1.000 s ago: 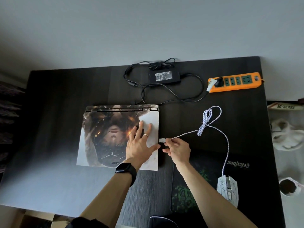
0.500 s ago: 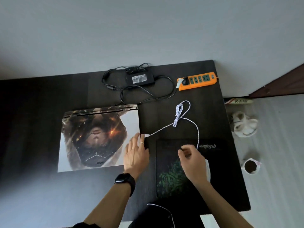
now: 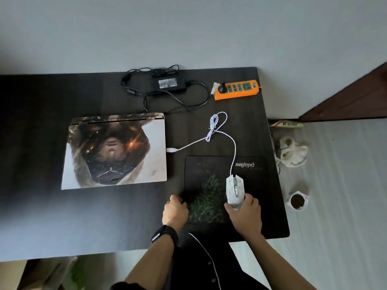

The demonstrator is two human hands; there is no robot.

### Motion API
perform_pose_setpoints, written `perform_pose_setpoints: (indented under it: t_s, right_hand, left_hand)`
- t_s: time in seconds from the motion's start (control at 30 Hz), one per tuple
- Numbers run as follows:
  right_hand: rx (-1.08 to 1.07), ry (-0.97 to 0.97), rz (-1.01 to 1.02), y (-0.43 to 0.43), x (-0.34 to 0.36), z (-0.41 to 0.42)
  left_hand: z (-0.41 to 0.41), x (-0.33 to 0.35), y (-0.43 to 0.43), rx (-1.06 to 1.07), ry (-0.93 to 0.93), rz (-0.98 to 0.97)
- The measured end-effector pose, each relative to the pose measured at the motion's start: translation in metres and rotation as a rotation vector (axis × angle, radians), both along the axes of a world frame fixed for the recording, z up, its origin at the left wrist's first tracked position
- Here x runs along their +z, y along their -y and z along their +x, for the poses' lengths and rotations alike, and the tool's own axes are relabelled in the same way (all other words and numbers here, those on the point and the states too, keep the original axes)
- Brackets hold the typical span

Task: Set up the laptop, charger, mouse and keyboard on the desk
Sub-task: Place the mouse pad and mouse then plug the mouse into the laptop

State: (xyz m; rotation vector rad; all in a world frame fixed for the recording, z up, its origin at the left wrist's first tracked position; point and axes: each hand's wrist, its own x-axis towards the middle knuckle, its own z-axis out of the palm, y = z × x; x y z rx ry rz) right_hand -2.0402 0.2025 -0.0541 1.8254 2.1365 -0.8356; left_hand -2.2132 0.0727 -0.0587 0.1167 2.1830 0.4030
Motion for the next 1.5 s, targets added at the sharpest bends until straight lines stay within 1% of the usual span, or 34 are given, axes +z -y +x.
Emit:
perform_pose_setpoints:
  t_s: [0.1, 0.27, 0.4, 0.6, 0.7, 0.77, 0.87, 0.9, 0.93, 1.0, 1.1, 1.17, 1.23, 1.33, 1.43, 1.5]
  right_hand:
    - [0.072, -0.026, 0.042, -0.004, -0.003, -0.002]
    - [0.155, -0.028, 0.067, -0.009, -0.006, 0.005]
    - [0.233, -0.038, 0.091, -0.007, -0.007, 0.016]
    - [0.250, -0.015, 0.109, -0.005, -0.008, 0.013]
    - [0.231, 0.013, 0.088, -0.006, -0.010, 0.014]
    - [0.222, 0.009, 0.079, -0.002, -0.010, 0.014]
    - [0.099, -0.036, 0.034, 0.004, -0.009, 0.023]
    - [0.115, -0.032, 0.032, 0.012, -0.006, 0.025]
    - [0.176, -0.014, 0.037, 0.021, -0.004, 0.026]
    - [0.387, -0.013, 0.038, 0.044, 0.004, 0.017]
    - [0.660, -0.115, -0.057, 0.088, 0.016, -0.019]
    - [0.829, -0.183, -0.097, 0.133, 0.027, -0.057]
    - [0.938, -0.262, -0.123, 0.179, 0.040, -0.092]
    - [1.092, -0.319, -0.153, 0.262, 0.056, -0.137]
    - [1.222, -0.354, -0.151, 0.345, 0.062, -0.169]
    - [1.288, -0.342, -0.190, 0.390, 0.065, -0.178]
  left_hand:
    - [0.007, 0.000, 0.003, 0.040, -0.012, -0.043]
    - [0.020, 0.002, 0.004, 0.022, -0.027, -0.086]
    - [0.030, 0.007, 0.008, -0.001, -0.101, -0.102]
    - [0.039, 0.003, 0.014, 0.034, -0.176, -0.056]
    - [0.047, 0.004, 0.024, 0.004, -0.189, -0.058]
    - [0.050, 0.008, 0.038, -0.001, -0.166, -0.052]
    - [0.051, 0.011, 0.054, -0.008, -0.128, -0.027]
    - [0.050, 0.014, 0.064, 0.005, -0.127, -0.017]
    - [0.048, 0.016, 0.072, 0.019, -0.133, -0.005]
    - [0.044, 0.022, 0.096, 0.075, -0.153, 0.026]
    - [0.033, 0.033, 0.136, 0.146, -0.188, 0.053]
    - [0.026, 0.039, 0.179, 0.214, -0.224, 0.083]
    - [0.022, 0.046, 0.224, 0.270, -0.247, 0.102]
    - [0.018, 0.055, 0.311, 0.369, -0.286, 0.089]
    - [0.016, 0.060, 0.405, 0.486, -0.318, 0.052]
    - [0.018, 0.064, 0.460, 0.557, -0.333, 0.016]
